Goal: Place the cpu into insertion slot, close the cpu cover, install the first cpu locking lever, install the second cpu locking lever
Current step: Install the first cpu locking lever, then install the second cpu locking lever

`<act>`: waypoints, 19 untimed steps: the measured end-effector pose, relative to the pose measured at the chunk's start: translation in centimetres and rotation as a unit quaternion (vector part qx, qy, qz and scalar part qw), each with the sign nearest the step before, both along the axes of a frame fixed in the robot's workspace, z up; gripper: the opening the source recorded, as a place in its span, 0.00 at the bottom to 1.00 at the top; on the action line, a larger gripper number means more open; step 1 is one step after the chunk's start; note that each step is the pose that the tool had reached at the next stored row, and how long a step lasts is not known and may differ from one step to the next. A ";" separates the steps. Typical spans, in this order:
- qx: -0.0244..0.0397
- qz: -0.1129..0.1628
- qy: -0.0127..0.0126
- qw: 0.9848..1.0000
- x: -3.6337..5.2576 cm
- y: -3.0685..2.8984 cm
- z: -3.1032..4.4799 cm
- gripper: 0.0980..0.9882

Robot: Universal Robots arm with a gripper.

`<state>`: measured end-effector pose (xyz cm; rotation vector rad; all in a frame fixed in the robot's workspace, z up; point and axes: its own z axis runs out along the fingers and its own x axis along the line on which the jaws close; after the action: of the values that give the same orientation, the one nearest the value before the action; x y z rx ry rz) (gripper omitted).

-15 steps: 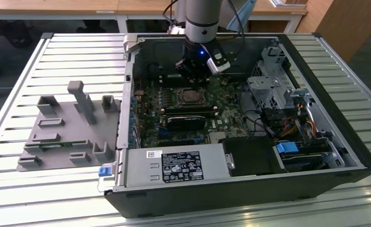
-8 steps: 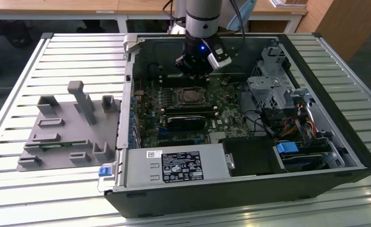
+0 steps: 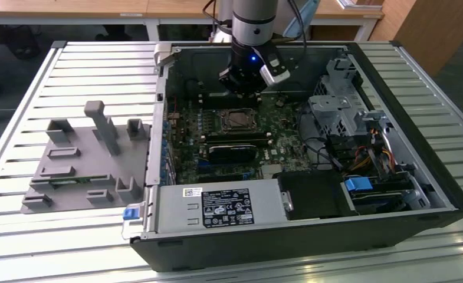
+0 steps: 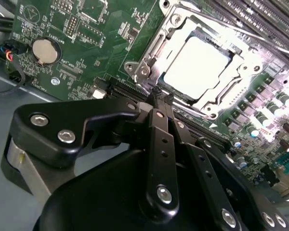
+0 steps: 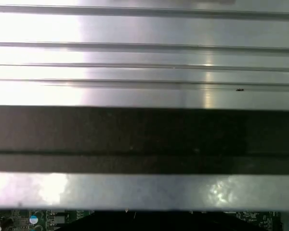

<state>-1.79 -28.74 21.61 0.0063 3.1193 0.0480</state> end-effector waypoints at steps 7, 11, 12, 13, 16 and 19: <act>0.000 0.000 0.000 1.000 0.01 -0.37 0.00 0.01; 0.000 0.000 0.000 1.000 0.02 -0.43 0.00 0.01; 0.000 0.000 0.000 1.000 0.02 -0.44 0.00 0.01; 0.000 0.000 0.000 1.000 0.02 -0.46 0.00 0.01; 0.000 0.000 0.000 1.000 0.02 -0.54 0.00 0.01; 0.000 0.000 0.000 1.000 0.03 -0.67 0.00 0.01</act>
<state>-1.77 -29.41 21.62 0.0063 3.1194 0.0478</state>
